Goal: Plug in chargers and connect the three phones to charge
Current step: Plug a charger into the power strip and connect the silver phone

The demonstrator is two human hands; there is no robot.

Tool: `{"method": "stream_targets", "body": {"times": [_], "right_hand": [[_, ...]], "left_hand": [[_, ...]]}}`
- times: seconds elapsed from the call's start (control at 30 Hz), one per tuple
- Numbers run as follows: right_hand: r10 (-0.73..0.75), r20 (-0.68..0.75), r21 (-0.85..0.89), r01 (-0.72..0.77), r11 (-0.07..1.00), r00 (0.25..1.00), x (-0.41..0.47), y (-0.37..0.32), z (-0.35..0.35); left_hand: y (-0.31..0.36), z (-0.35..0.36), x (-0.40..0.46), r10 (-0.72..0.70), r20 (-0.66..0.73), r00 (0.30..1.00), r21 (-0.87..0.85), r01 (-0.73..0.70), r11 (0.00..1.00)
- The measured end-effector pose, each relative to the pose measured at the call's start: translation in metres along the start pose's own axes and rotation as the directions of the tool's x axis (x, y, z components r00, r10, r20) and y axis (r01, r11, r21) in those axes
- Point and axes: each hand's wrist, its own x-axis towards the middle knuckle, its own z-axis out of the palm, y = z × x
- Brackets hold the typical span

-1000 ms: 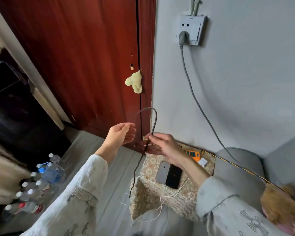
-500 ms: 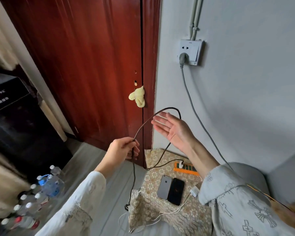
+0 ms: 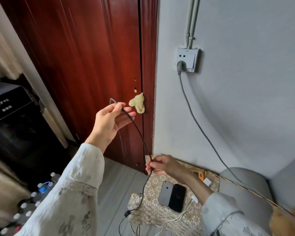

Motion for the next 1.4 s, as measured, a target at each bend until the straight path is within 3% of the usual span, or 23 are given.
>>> {"method": "stream_targets", "body": {"times": [0.13,0.23,0.37,0.47,0.63,0.73,0.83,0.97,1.03,1.13,1.4], "right_hand": [[-0.092,-0.112,0.117,0.106,0.988,0.989,0.001,-0.019,-0.015],[-0.154,-0.170,0.222,0.190,0.956,0.973,0.007,-0.047,-0.023],[-0.157,-0.214,0.317,0.220,0.923,0.964,0.014,-0.074,-0.032],[-0.149,-0.246,0.336,0.229,0.914,0.958,0.017,-0.081,-0.033],[-0.087,-0.291,0.429,0.211,0.878,0.953,0.017,-0.078,-0.035],[-0.083,-0.329,0.478,0.242,0.845,0.941,0.016,-0.073,-0.037],[-0.081,-0.330,0.504,0.248,0.827,0.940,0.014,-0.058,-0.044],[0.029,-0.033,0.462,-0.010,0.887,0.999,0.007,-0.024,-0.042],[0.040,0.103,0.368,-0.076,0.927,0.994,0.003,-0.012,-0.034],[0.031,0.155,0.267,-0.072,0.961,0.987,0.000,-0.002,-0.026],[0.055,-0.060,-0.149,-0.063,0.987,0.997,0.001,0.014,-0.030]], "left_hand": [[-0.010,-0.012,0.001,-0.014,-0.011,1.000,0.000,0.014,1.000],[-0.039,-0.019,-0.009,-0.142,0.002,0.990,0.259,0.136,0.956],[-0.087,-0.024,-0.035,-0.432,0.151,0.889,0.605,0.263,0.752],[-0.106,-0.022,-0.046,-0.551,0.224,0.803,0.752,0.217,0.622],[-0.111,-0.009,-0.045,-0.430,0.288,0.856,0.806,0.026,0.592],[-0.110,0.000,-0.050,-0.368,0.266,0.891,0.731,0.063,0.680],[-0.104,0.006,-0.052,-0.267,0.280,0.922,0.551,0.074,0.831],[-0.085,0.013,-0.045,-0.179,0.174,0.968,0.119,0.160,0.980],[-0.074,0.015,-0.039,-0.170,0.138,0.976,0.002,0.172,0.985],[-0.064,0.012,-0.033,-0.158,0.086,0.984,-0.055,0.163,0.985],[-0.049,-0.021,-0.010,-0.161,-0.137,0.977,-0.392,0.096,0.915]]}}
